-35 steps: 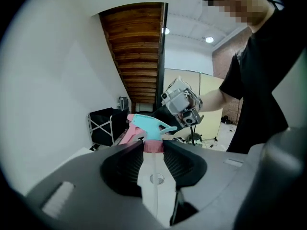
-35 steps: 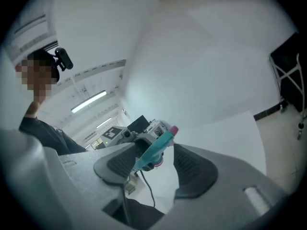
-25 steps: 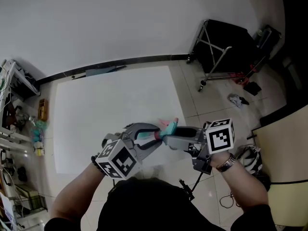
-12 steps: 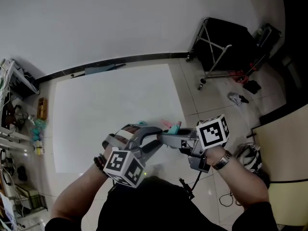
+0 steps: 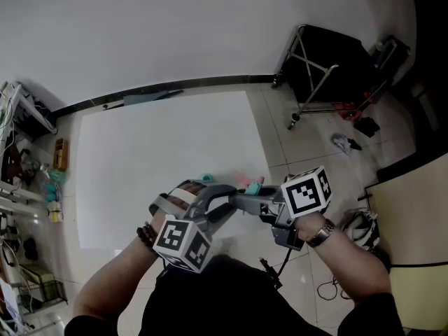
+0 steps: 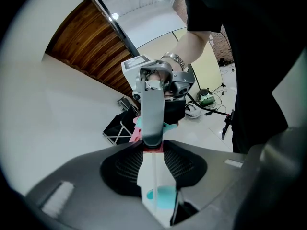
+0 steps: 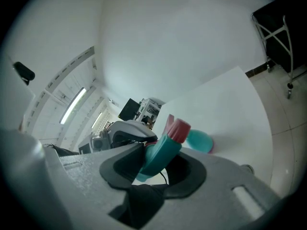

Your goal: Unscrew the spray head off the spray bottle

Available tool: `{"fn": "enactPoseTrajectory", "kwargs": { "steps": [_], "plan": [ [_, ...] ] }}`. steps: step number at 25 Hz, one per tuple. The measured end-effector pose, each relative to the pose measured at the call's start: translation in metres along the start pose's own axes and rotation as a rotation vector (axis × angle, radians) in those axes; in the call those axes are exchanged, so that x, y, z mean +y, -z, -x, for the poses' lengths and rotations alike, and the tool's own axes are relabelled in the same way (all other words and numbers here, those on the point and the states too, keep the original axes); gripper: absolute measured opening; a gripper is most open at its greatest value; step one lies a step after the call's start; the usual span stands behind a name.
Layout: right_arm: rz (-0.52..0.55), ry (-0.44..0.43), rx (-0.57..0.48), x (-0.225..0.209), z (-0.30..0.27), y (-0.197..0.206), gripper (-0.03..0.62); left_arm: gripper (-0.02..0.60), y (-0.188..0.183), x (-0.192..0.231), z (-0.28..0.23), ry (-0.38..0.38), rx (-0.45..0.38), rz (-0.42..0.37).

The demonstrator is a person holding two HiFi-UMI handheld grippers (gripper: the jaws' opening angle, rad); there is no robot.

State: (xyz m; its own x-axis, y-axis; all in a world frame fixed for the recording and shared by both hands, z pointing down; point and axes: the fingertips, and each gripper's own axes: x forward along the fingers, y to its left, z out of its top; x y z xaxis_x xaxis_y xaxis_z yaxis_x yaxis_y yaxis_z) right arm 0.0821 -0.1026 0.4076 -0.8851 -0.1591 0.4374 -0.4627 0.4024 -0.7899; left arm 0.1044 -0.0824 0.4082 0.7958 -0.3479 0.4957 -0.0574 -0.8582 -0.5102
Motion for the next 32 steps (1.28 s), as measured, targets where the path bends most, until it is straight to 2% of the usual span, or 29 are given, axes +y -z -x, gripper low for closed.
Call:
{"fn": "enactPoseTrajectory", "kwargs": {
  "steps": [2,4,5,20,27,32],
  "plan": [
    [0.028,0.028,-0.007,-0.006,0.002,-0.002,0.118,0.165,0.004,-0.002,-0.003,0.006,0.005,0.007],
    [0.04,0.047,-0.013,-0.009,0.005,-0.003,0.118,0.229,0.006,-0.003,-0.005,0.016,0.013,0.023],
    [0.045,0.053,-0.014,-0.01,0.006,-0.004,0.118,0.241,0.007,-0.003,-0.005,0.018,0.015,0.032],
    [0.19,0.189,-0.002,-0.015,0.025,-0.01,0.118,0.297,0.041,0.021,0.011,-0.074,0.031,0.194],
    [0.271,0.279,0.024,-0.018,0.037,-0.014,0.118,0.341,0.069,0.023,0.013,-0.105,0.06,0.276],
    [0.346,0.363,0.059,-0.024,0.038,-0.013,0.118,0.37,0.089,0.017,0.01,-0.097,0.089,0.319]
  ]
}}
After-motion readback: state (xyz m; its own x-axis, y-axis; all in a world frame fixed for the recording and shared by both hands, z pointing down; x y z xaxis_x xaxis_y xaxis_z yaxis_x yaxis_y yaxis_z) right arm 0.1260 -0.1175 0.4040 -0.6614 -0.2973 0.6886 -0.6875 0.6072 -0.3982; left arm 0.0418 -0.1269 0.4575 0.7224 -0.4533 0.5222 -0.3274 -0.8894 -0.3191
